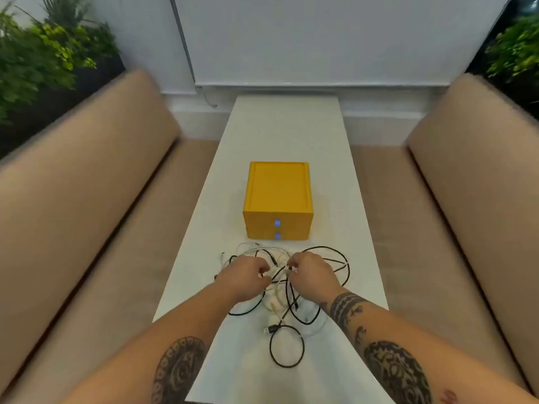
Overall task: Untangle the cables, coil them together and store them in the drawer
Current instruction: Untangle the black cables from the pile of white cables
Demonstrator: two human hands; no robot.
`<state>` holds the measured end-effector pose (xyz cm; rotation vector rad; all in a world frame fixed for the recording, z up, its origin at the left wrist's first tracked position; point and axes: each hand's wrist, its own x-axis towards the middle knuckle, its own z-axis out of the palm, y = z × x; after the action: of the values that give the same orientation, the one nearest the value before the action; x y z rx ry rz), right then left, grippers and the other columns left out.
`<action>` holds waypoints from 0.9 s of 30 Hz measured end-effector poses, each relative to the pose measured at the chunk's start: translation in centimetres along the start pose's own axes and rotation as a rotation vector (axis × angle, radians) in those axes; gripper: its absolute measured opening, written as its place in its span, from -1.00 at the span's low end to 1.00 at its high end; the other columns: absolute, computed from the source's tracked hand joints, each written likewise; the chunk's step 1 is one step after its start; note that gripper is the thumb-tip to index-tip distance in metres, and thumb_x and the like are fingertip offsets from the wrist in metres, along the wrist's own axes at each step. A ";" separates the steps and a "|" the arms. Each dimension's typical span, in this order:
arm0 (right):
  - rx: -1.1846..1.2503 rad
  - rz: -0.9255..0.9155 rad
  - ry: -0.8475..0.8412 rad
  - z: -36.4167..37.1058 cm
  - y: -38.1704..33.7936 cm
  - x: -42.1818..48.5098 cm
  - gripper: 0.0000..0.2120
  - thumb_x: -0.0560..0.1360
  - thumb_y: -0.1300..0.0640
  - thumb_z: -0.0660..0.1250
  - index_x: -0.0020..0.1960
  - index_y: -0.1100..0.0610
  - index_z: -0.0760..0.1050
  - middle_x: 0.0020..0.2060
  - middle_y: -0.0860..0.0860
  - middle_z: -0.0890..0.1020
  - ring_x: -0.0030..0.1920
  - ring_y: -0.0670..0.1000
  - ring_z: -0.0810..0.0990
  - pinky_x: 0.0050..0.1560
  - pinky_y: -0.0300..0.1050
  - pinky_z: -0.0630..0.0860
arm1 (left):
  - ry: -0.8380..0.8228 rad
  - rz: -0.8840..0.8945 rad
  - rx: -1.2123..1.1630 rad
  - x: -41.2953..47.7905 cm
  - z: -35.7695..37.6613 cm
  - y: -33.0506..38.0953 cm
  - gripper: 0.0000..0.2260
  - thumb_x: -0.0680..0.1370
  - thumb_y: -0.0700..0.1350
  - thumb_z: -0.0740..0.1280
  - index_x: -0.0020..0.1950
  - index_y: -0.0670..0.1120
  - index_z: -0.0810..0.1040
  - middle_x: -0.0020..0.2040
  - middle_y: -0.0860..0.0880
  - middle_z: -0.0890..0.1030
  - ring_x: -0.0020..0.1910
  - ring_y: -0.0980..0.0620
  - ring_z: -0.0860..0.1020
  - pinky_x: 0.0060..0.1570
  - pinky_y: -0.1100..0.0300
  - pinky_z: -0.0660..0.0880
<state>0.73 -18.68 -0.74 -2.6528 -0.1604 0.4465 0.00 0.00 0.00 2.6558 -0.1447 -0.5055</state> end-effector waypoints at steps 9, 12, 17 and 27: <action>0.136 0.159 0.012 4.3 1.2 -1.5 -0.74 0.57 0.06 0.29 0.25 0.00 0.44 0.07 0.03 0.65 0.09 0.14 0.61 0.03 -0.03 0.47 | -0.129 0.024 0.068 0.2 5.4 -1.0 -0.60 0.64 0.15 0.20 0.46 0.09 0.37 0.23 -0.04 0.58 0.36 -0.12 0.34 0.23 -0.04 0.25; 0.231 0.161 0.075 3.2 1.6 -1.5 -0.80 0.59 0.10 0.26 0.20 0.00 0.50 0.00 0.06 0.66 0.01 0.14 0.63 0.00 -0.01 0.55 | -0.050 0.012 -0.224 0.8 4.8 -1.1 -0.74 0.69 0.09 0.15 0.15 0.03 0.59 0.02 -0.03 0.64 0.15 -0.07 0.51 0.05 0.10 0.36; 0.269 0.139 0.163 -0.5 3.0 -1.4 -0.81 0.62 0.13 0.26 0.20 0.03 0.54 -0.03 -0.06 0.63 -0.01 0.04 0.61 0.03 -0.08 0.55 | 0.007 -0.074 -0.605 2.0 -0.9 -0.6 -0.75 0.65 0.01 0.25 -0.13 -0.06 0.59 -0.17 -0.01 0.56 -0.16 0.04 0.49 -0.15 0.16 0.36; 0.459 0.098 0.356 -7.2 3.2 -0.5 -0.79 0.62 0.18 0.21 0.12 -0.12 0.44 -0.10 -0.12 0.67 0.00 -0.07 0.66 0.00 -0.08 0.59 | 0.191 -0.197 -0.725 3.3 -6.9 -2.8 -0.64 0.68 0.08 0.14 -0.15 -0.13 0.50 -0.22 -0.12 0.47 -0.22 -0.07 0.42 -0.23 0.08 0.29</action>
<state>2.84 -24.58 4.12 -2.2434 0.1654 0.0252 5.64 4.61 3.50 1.9920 0.3066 -0.2844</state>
